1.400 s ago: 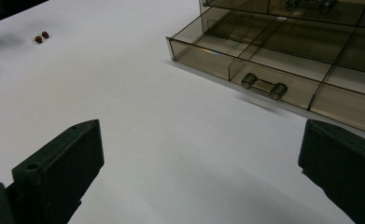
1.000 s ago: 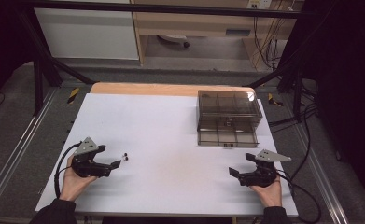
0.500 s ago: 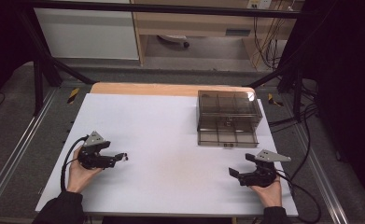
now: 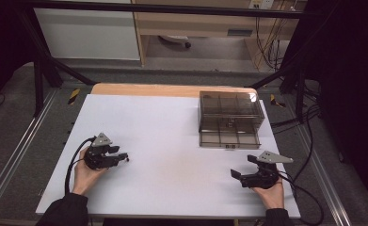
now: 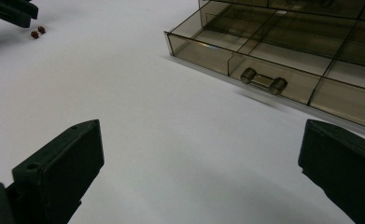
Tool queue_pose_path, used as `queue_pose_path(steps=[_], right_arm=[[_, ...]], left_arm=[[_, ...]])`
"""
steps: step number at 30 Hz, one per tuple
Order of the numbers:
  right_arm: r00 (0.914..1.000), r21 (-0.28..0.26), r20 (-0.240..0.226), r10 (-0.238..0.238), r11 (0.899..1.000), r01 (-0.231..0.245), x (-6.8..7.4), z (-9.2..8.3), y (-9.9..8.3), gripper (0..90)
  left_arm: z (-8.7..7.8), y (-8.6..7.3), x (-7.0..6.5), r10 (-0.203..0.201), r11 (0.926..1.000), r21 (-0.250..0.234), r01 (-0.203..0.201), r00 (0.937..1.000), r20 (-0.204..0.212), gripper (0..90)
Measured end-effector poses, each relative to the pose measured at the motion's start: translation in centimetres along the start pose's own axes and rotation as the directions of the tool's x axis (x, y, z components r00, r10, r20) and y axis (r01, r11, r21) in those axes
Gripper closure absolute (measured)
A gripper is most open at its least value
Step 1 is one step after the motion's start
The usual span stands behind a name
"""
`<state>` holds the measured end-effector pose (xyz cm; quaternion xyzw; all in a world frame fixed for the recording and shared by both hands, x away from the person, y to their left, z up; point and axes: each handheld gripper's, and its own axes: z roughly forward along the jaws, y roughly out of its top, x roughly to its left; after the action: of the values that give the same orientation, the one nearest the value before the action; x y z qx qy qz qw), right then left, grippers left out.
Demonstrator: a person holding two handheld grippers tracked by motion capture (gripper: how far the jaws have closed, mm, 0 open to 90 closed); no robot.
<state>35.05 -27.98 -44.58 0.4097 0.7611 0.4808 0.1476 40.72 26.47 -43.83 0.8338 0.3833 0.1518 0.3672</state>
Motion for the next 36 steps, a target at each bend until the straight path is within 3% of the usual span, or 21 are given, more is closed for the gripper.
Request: queue_pose_path(steps=[8, 21, 31, 36], right_arm=[[1.0000, 0.001, -0.001, 0.005, 1.000, -0.005, 0.0, 0.0, 0.0, 0.6], [1.0000, 0.002, -0.001, 0.006, 1.000, -0.006, 0.0, -0.1, 0.0, 0.7], [1.0000, 0.003, -0.003, 0.005, 1.000, -0.005, 0.0, -0.1, 0.0, 0.7], [1.0000, 0.001, -0.003, 0.006, 1.000, -0.006, 0.0, -0.1, 0.0, 0.7]], left_arm=[[0.4, 0.0, -0.1, -0.001, 0.9998, 0.019, 0.001, 0.9995, 0.031, 64.8], [1.1, -0.2, -0.2, 0.008, 0.9990, 0.044, -0.010, 0.9993, 0.037, 80.0], [1.1, -0.2, -0.3, 0.010, 0.9990, 0.043, -0.011, 0.9994, 0.032, 82.1], [0.5, 0.0, -0.3, 0.000, 0.9999, 0.016, -0.001, 0.9996, 0.027, 82.2]])
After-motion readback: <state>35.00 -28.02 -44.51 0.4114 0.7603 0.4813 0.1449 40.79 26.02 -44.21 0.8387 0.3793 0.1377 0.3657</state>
